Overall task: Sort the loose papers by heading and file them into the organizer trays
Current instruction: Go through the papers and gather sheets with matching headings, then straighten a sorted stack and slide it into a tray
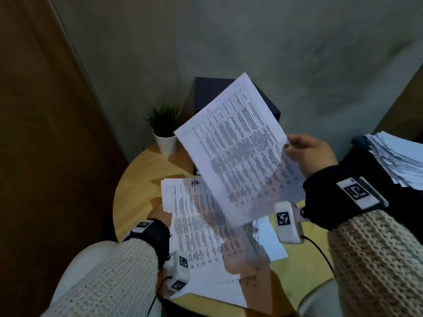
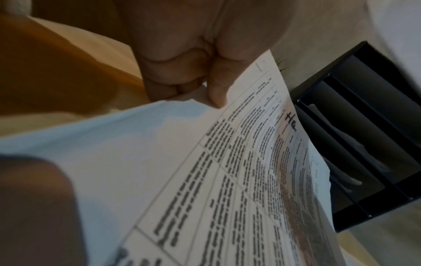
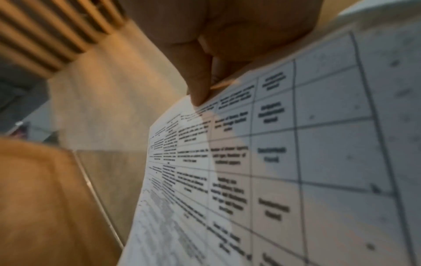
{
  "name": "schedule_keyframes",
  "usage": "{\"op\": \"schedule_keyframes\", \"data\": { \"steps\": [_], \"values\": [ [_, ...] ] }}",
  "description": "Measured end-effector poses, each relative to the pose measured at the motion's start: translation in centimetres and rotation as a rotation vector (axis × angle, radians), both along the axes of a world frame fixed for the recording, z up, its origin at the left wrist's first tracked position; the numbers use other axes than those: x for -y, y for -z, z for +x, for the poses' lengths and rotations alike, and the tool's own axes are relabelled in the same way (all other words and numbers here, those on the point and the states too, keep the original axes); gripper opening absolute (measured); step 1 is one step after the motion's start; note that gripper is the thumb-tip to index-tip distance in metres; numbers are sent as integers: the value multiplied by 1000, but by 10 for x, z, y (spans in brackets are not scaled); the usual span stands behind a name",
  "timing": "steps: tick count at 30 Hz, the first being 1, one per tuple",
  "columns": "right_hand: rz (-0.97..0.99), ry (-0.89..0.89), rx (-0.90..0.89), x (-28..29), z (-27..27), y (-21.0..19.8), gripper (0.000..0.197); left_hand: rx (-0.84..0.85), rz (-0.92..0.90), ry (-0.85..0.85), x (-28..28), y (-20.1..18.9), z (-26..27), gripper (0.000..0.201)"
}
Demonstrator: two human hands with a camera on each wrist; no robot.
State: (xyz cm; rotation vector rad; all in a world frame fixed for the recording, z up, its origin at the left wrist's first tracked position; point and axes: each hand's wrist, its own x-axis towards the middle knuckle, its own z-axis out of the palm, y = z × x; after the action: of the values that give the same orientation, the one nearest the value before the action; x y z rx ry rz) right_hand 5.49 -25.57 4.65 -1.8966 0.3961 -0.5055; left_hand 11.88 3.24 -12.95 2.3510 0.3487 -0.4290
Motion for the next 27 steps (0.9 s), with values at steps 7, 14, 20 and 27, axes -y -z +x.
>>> {"op": "schedule_keyframes", "data": {
  "steps": [7, 14, 20, 27],
  "values": [
    [25, -41, -514, -4, -6, 78, 15, 33, -237, -31, 6, 5, -1, 34],
    [-353, -201, -942, -6, -20, 137, 37, 28, -459, -86, 10, 20, -6, 40],
    [-28, -162, -793, -9, -26, 145, 44, 32, -685, -175, 23, 11, -8, 34],
    [-67, -166, -745, -17, -18, 142, 34, 49, -646, -240, 39, -15, 2, 44]
  ]
}}
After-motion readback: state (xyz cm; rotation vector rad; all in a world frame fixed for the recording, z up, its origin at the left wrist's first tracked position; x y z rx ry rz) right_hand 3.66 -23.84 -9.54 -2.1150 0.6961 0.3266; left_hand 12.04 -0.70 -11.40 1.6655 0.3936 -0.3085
